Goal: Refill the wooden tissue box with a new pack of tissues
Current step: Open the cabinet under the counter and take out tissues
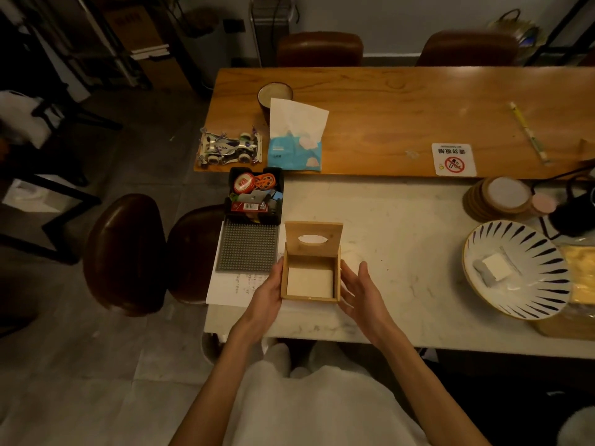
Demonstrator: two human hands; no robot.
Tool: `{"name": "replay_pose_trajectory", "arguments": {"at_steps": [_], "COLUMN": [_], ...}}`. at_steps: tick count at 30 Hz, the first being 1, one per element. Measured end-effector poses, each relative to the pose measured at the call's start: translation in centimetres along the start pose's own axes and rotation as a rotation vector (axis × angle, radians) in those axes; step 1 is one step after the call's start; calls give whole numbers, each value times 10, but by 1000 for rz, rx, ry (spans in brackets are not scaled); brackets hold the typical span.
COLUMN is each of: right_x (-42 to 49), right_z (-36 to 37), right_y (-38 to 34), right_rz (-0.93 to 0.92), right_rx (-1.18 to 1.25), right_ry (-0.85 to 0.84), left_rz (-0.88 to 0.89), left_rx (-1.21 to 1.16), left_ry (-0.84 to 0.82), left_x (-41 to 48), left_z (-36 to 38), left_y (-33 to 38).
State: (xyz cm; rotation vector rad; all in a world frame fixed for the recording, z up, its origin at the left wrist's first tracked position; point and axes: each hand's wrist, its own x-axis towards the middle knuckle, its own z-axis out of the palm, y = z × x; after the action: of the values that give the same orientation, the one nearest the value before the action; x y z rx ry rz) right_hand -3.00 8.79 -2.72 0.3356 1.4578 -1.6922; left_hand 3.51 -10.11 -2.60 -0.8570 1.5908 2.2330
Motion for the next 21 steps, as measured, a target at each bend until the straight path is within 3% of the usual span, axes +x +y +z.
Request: {"name": "replay_pose_trajectory", "arguments": {"at_steps": [8,13,15,18,21], "right_x": [3,1,1,-1,0], "right_z": [3,6,5,4,-7], "right_y": [-8,5,16,48,99], "right_rz": [-60,-92,-142,-252,-211], "right_rx": [-105,-102,-109,-444,-1129], "right_ry": [23,5,34,302,455], "left_rz": [17,-8,78,283,192], "left_rx": [44,263,401,800,1242], "left_ry": [-4,-84,-82,76,151], "left_x": [14,18,14,0,-3], "left_z": [-4,-16,-18,-27,-53], "left_y": [-8,-19,-23,-45,-92]}}
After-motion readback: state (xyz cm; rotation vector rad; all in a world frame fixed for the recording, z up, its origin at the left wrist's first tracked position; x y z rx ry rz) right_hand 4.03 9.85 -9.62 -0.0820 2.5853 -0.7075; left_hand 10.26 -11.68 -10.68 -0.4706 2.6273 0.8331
